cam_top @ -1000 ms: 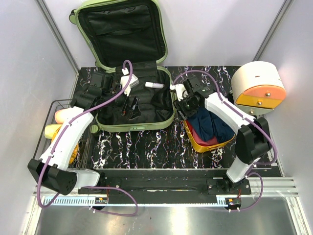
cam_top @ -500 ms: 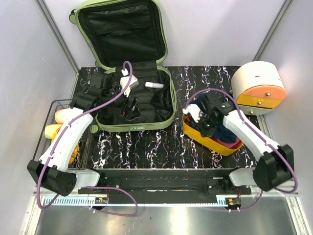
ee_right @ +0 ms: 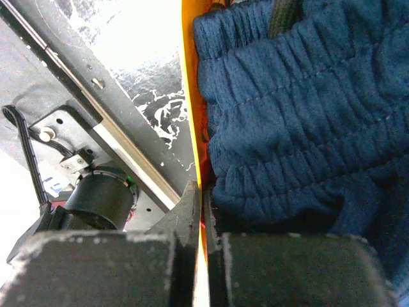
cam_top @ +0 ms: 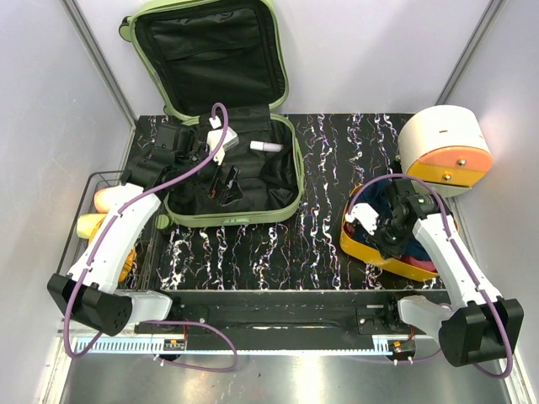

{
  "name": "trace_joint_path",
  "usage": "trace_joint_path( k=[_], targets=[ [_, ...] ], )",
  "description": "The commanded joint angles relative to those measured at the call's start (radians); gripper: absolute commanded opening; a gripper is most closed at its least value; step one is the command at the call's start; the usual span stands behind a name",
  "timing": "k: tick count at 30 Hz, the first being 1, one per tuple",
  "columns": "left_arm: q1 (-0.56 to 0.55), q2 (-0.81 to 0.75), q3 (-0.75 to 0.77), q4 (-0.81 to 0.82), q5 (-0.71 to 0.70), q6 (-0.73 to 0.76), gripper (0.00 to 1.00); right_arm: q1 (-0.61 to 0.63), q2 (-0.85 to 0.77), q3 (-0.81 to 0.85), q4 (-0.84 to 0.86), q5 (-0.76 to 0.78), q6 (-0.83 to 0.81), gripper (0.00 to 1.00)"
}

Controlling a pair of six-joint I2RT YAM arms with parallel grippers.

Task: Open, take out, and arrange the luggage

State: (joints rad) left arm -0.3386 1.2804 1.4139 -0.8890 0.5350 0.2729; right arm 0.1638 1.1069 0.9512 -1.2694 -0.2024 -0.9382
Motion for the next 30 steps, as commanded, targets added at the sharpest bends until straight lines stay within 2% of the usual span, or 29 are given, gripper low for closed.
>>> trace_joint_path(
  k=[1,4,8,13,14,15,17,18,20,22,24,30],
  targets=[
    [0.006,-0.001,0.051,0.03,0.014,-0.004,0.99,-0.024,-0.019,-0.012,-0.206,0.052,0.009,0.0],
    [0.006,-0.007,0.054,0.03,0.003,-0.001,0.99,-0.029,-0.071,-0.034,-0.208,0.093,-0.08,0.0],
    [0.007,-0.018,0.059,0.016,-0.013,0.009,0.99,-0.036,-0.14,-0.091,-0.191,0.236,-0.183,0.0],
    [0.006,-0.024,0.068,0.015,-0.017,0.005,0.99,-0.066,-0.101,-0.097,-0.18,0.281,-0.153,0.01],
    [0.006,-0.024,0.068,0.015,-0.015,0.006,0.99,-0.07,-0.082,-0.092,-0.174,0.294,-0.113,0.05],
    [0.006,-0.024,0.074,0.009,-0.017,0.008,0.99,-0.075,-0.067,-0.083,-0.17,0.296,-0.099,0.26],
    [0.007,-0.024,0.079,0.002,-0.017,0.012,0.99,-0.075,-0.022,-0.025,-0.189,0.27,-0.07,0.55],
    [0.007,-0.023,0.085,-0.007,-0.018,0.017,0.99,-0.075,0.007,0.047,-0.205,0.253,-0.053,0.77],
    [0.007,-0.019,0.089,-0.011,-0.021,0.02,0.99,-0.075,0.04,0.136,-0.264,0.206,-0.033,0.86],
    [0.007,-0.019,0.091,-0.013,-0.02,0.025,0.99,-0.075,0.094,0.28,-0.336,0.141,-0.016,0.91],
    [0.006,-0.013,0.095,-0.013,-0.01,0.026,0.99,-0.075,0.132,0.424,-0.361,0.101,0.038,0.91],
    [0.006,0.022,0.109,-0.013,0.013,0.006,0.99,-0.009,0.24,0.659,-0.358,-0.159,0.125,0.78]
  ],
)
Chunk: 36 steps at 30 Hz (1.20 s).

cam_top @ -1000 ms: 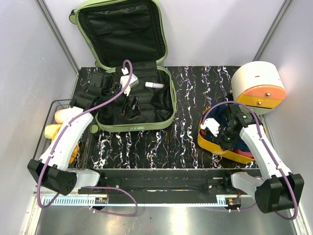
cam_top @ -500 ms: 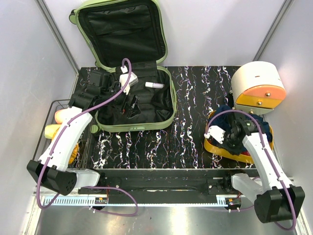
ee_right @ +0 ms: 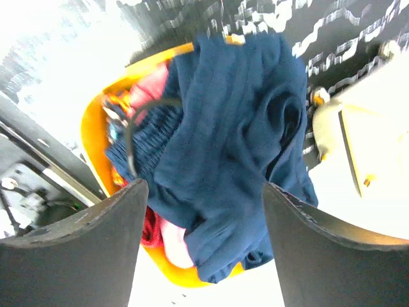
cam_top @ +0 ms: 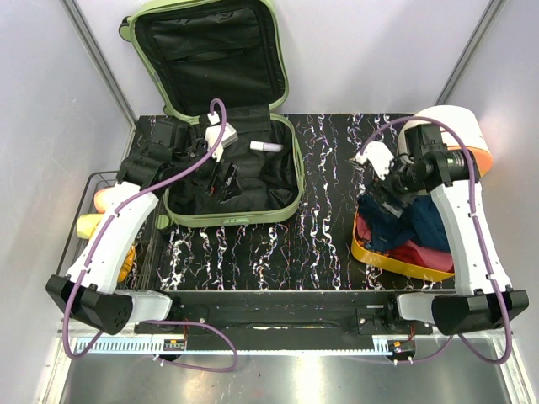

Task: Open, take out, and arrange the luggage

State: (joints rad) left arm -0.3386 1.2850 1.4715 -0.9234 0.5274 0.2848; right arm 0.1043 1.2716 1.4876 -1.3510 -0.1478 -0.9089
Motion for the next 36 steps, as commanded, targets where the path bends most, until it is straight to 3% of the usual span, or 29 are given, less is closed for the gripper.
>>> trace_joint_path(
  k=[1,5,9,13,17,23,26,28,31,33,36],
  targets=[
    [0.006,0.02,0.053,0.021,0.02,-0.007,0.99,0.07,0.098,0.14,-0.249,-0.289,0.126,0.76],
    [0.007,0.03,0.069,0.02,0.006,-0.015,0.99,0.198,0.181,0.137,-0.058,-0.305,0.299,0.73],
    [0.006,0.019,0.056,0.017,-0.017,-0.003,0.99,0.294,0.241,0.01,0.168,-0.165,0.34,0.75],
    [0.01,0.014,0.015,0.005,-0.061,0.033,0.99,0.304,0.276,-0.133,0.243,0.005,0.24,0.75],
    [0.016,0.028,0.003,-0.023,-0.07,0.045,0.99,0.301,0.216,-0.35,0.273,0.16,0.041,0.75],
    [0.026,0.048,0.006,-0.049,-0.09,0.056,0.99,0.284,0.016,-0.486,0.19,0.192,-0.042,0.75],
    [0.027,0.057,0.012,-0.061,-0.096,0.07,0.99,0.285,-0.044,-0.42,0.142,0.107,0.014,0.8],
    [0.027,0.069,0.022,-0.068,-0.096,0.082,0.99,0.285,-0.06,-0.29,0.124,0.006,0.077,0.86],
    [0.027,0.092,0.056,-0.092,-0.095,0.08,0.99,0.267,-0.038,-0.075,0.142,-0.077,0.232,0.89],
    [0.026,0.102,0.084,-0.098,-0.087,0.076,0.99,0.232,-0.005,0.078,0.158,-0.117,0.343,0.89],
    [0.027,0.115,0.122,-0.098,-0.075,0.074,0.99,0.083,0.061,0.237,0.179,-0.196,0.452,0.9]
  ],
)
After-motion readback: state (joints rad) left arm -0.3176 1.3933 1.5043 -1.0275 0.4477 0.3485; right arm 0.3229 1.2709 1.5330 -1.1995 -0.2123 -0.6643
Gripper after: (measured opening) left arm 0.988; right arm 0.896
